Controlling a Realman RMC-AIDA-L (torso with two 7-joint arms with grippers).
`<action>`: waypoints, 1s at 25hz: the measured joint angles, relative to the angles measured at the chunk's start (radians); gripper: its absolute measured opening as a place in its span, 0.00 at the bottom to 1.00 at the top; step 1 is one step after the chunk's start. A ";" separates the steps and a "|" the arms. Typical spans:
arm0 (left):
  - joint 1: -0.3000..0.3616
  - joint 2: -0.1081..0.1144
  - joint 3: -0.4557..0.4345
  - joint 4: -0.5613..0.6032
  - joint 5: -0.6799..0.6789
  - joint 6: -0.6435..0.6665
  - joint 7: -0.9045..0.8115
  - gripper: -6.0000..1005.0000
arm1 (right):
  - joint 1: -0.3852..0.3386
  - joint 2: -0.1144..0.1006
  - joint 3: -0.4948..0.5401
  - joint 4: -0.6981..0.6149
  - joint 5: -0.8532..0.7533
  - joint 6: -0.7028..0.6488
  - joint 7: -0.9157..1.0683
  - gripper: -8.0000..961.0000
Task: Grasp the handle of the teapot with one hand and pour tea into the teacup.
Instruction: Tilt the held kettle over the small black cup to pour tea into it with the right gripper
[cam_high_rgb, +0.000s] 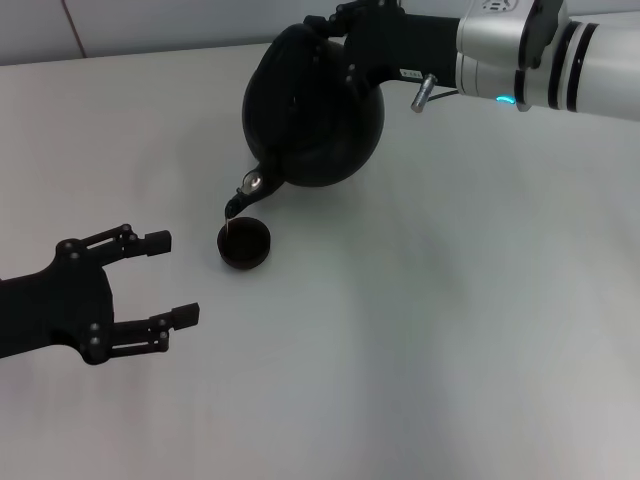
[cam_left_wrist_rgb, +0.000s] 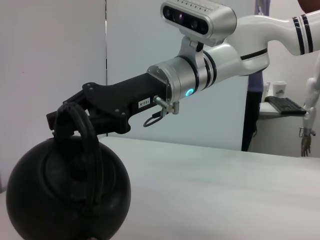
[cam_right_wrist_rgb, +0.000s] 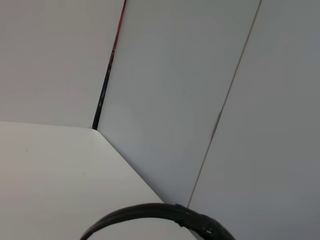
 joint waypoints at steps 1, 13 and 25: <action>0.000 0.000 0.000 0.000 0.000 -0.002 0.000 0.84 | 0.000 0.000 0.000 -0.002 -0.001 0.000 -0.001 0.19; 0.004 -0.004 0.000 0.000 0.000 -0.003 0.001 0.84 | -0.003 0.002 -0.021 -0.027 -0.047 0.000 -0.001 0.18; 0.005 -0.006 0.000 0.000 0.000 -0.003 0.003 0.84 | -0.009 0.002 -0.020 -0.028 -0.047 0.000 -0.002 0.18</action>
